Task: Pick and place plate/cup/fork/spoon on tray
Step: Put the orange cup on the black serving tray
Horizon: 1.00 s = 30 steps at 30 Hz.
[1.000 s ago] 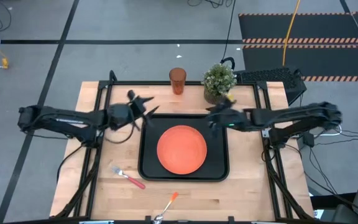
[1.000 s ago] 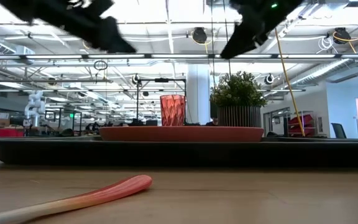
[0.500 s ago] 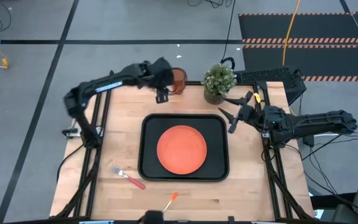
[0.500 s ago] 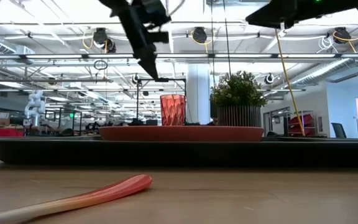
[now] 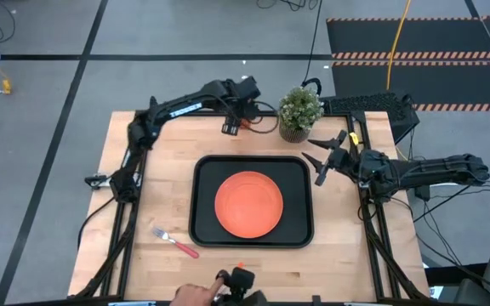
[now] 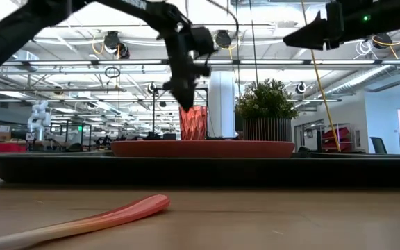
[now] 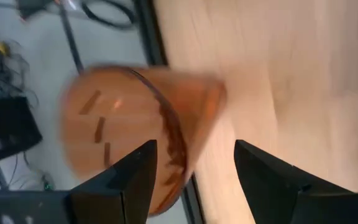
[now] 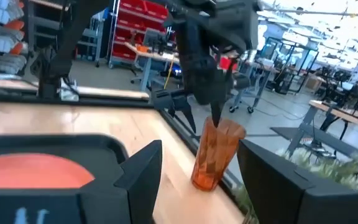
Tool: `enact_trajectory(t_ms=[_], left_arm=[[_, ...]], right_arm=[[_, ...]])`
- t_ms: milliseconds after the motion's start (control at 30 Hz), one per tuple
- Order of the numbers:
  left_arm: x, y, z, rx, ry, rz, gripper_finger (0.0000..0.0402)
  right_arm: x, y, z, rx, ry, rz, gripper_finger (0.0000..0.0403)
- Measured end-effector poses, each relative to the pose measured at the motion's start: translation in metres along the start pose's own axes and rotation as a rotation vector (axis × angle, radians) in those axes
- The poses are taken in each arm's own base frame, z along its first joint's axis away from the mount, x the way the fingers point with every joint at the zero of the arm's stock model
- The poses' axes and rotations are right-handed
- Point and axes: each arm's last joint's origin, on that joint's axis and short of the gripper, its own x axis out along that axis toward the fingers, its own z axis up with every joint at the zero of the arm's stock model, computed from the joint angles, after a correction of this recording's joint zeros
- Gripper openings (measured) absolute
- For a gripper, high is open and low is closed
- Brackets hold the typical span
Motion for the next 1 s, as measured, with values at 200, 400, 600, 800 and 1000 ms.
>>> enact_trajectory(t_ms=[200, 400, 600, 800, 1000], left_arm=[[0.034, 0.007, -0.011, -0.034, 0.096, 0.004, 0.0212], [0.029, 0.004, -0.017, -0.079, 0.144, -0.033, 0.0118], [-0.002, -0.003, -0.016, -0.110, 0.178, -0.004, 0.0015], [-0.057, -0.019, -0.014, -0.143, 0.153, 0.033, 0.0008], [-0.100, -0.050, -0.012, -0.240, 0.101, -0.116, 0.0007]], right_arm=[[0.001, -0.001, -0.011, 0.000, 0.024, -0.026, 0.0203], [0.001, -0.005, -0.014, -0.013, 0.064, -0.082, 0.0203], [0.000, -0.007, -0.013, -0.056, 0.057, -0.108, 0.0203], [-0.006, -0.013, -0.007, -0.081, 0.026, -0.180, 0.0203], [-0.008, -0.014, -0.006, -0.063, 0.013, -0.183, 0.0203]])
